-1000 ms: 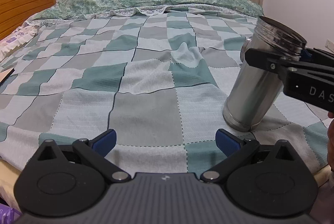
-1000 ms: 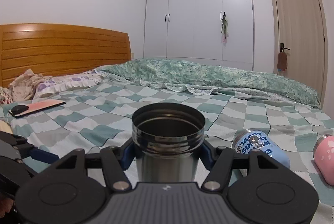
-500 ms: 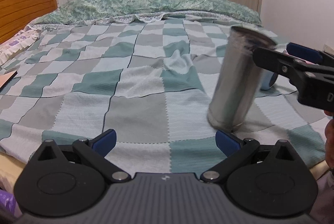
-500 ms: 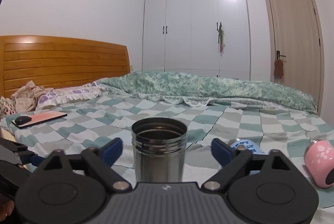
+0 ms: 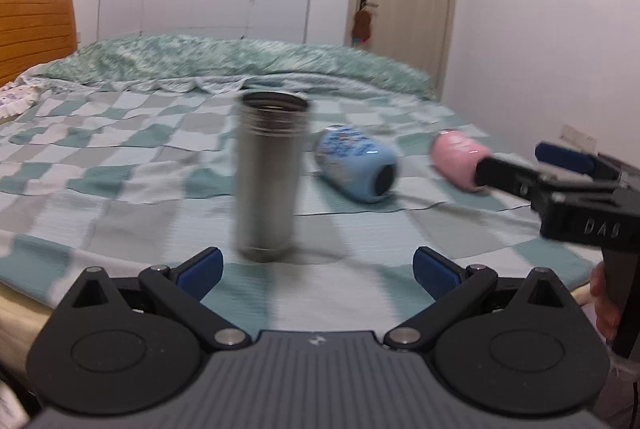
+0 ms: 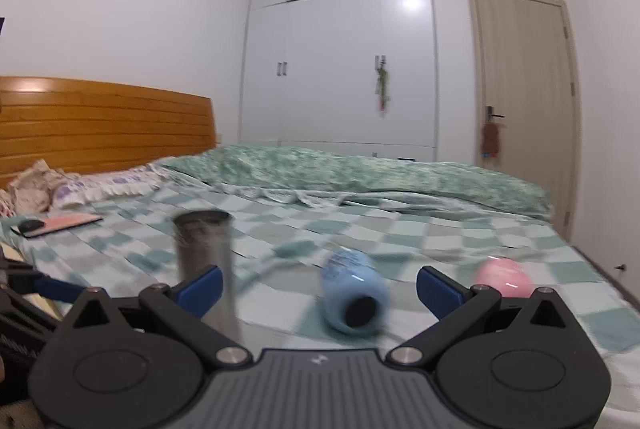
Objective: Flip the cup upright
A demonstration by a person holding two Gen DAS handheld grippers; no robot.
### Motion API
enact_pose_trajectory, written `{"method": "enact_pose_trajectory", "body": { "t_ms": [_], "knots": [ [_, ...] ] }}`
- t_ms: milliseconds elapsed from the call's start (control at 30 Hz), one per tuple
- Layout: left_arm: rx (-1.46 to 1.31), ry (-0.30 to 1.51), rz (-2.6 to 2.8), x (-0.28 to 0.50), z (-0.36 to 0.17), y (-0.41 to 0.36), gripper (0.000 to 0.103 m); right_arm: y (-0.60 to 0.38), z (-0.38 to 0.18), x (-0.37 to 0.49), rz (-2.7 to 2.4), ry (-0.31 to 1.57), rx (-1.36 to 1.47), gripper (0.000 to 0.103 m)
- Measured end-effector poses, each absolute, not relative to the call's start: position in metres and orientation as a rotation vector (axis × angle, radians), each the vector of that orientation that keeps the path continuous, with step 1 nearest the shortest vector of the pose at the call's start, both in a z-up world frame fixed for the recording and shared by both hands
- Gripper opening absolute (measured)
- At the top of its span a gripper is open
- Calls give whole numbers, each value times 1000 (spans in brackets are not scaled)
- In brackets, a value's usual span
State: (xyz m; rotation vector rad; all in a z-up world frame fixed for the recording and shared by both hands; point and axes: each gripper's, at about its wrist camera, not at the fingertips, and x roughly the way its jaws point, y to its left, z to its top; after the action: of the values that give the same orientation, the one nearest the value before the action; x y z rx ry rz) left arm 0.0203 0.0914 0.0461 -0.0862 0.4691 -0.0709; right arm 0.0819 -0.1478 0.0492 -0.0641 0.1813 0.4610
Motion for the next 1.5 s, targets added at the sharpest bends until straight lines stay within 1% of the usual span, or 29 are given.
{"method": "enact_pose_trajectory", "body": {
  "t_ms": [233,433,500,600,767,1500],
  "knots": [
    [-110,350,-56,15,18,25,103,-214,16,59,366,201,-92,103],
    [-40,258,22,13,-8,-11,103,-243,-14,41,298,142,-136,103],
    [-43,272,44,16,-13,-12,103,-248,-22,39,291,138,-131,103],
    [-50,236,59,12,-13,-11,103,-254,-22,35,274,106,-108,103],
    [11,217,63,11,-15,-21,103,-257,-23,33,236,78,-76,103],
    [6,194,58,8,-17,-20,103,-256,-25,34,235,82,-76,103]
  ]
}}
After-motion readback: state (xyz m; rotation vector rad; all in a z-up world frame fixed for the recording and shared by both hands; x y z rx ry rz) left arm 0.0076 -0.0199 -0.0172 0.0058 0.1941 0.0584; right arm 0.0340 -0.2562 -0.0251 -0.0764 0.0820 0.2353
